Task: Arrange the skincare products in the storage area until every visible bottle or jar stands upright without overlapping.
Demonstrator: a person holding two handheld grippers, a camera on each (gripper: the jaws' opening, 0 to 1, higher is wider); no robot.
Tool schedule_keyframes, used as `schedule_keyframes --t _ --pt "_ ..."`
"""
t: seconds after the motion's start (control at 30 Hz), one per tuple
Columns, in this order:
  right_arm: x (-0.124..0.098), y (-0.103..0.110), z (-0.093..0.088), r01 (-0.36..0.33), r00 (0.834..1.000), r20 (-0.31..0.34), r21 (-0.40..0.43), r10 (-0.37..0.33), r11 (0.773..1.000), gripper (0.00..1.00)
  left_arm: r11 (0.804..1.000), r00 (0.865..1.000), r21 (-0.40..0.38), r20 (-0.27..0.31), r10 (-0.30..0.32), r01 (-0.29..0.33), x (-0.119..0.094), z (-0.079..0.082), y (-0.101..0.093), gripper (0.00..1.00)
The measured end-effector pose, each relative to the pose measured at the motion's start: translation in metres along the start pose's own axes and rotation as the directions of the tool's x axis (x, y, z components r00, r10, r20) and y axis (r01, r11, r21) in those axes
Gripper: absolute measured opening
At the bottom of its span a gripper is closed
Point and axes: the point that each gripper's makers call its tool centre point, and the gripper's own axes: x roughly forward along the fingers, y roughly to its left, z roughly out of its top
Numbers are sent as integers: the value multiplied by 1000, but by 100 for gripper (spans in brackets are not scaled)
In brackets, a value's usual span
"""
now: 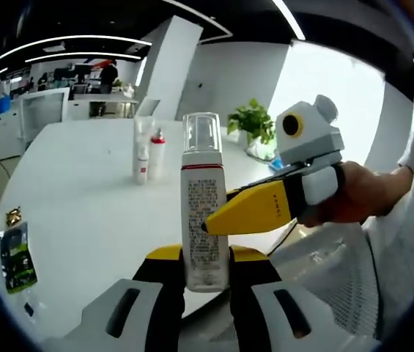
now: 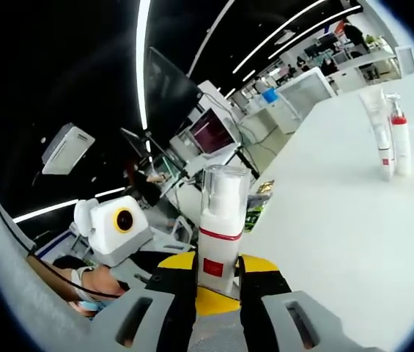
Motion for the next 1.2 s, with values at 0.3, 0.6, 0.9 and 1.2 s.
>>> schedule_keyframes --t 0.3,0.6,0.9,1.2 --pt "-3 4 -1 3 1000 -17 -147 -5 989 13 999 1000 43 -5 18 -18 2 0 2 19" --pt "-2 4 -2 17 999 -42 -289 -31 957 12 997 1000 71 -4 27 -27 3 0 4 20" --pt "-6 1 2 36 998 -28 -353 -49 935 12 993 999 108 -18 47 -45 3 -3 8 24" --pt "-16 -8 13 77 997 13 -376 -78 924 12 996 999 87 -15 38 -36 2 -2 7 27"
